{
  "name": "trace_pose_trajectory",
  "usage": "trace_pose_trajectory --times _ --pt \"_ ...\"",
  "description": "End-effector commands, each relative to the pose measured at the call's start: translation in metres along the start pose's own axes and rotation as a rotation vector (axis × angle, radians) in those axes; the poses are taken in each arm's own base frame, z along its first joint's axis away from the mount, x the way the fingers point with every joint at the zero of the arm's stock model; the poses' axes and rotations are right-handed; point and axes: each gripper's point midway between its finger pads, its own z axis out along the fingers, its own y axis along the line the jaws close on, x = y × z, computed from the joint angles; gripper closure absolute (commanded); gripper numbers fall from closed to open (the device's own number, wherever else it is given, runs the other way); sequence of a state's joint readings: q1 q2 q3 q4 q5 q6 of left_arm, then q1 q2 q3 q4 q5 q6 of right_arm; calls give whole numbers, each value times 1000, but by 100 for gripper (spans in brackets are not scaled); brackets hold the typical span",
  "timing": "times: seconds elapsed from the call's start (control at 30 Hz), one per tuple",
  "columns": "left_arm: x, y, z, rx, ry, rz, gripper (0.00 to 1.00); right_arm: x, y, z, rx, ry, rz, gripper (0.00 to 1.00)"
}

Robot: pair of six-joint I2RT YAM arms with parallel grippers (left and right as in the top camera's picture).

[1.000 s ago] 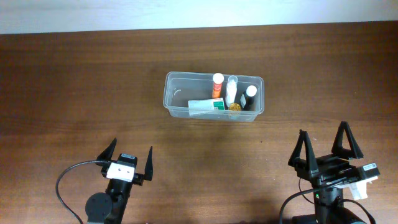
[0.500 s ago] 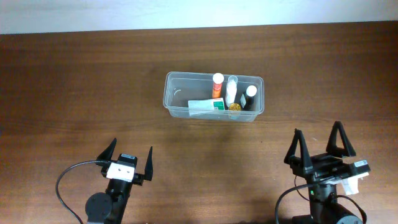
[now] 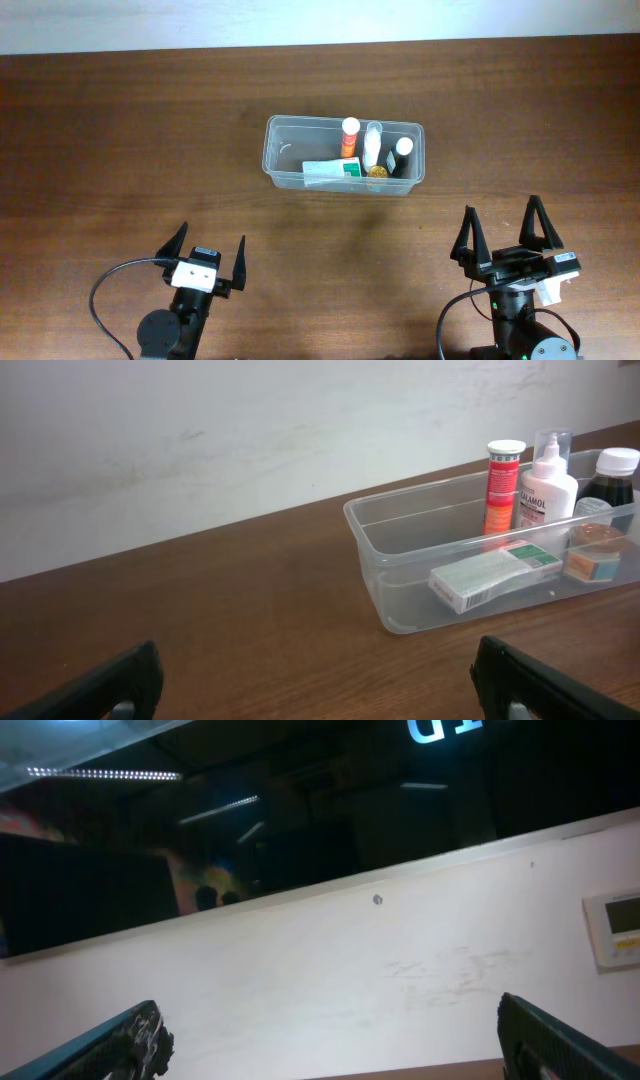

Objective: Pack container

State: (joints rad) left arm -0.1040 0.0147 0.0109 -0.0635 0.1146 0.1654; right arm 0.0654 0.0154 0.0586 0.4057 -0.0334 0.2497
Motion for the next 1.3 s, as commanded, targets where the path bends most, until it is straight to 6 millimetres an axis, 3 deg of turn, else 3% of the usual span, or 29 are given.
trace_pose_trajectory --times 0.0,0.4,0.77,0.97,1.27 --pt "1 3 0 -15 1 16 1 0 0 -1 -1 -9 -34 2" --pt "1 3 0 -15 1 16 1 -12 4 -5 -24 -103 -34 2" --pt "1 3 0 -15 1 16 1 -7 2 -4 -17 -82 -71 2" --pt "1 3 0 -15 1 16 1 12 -3 -3 1 -4 -129 2" --pt "1 3 0 -15 1 16 1 80 -22 -13 63 281 -137 2"
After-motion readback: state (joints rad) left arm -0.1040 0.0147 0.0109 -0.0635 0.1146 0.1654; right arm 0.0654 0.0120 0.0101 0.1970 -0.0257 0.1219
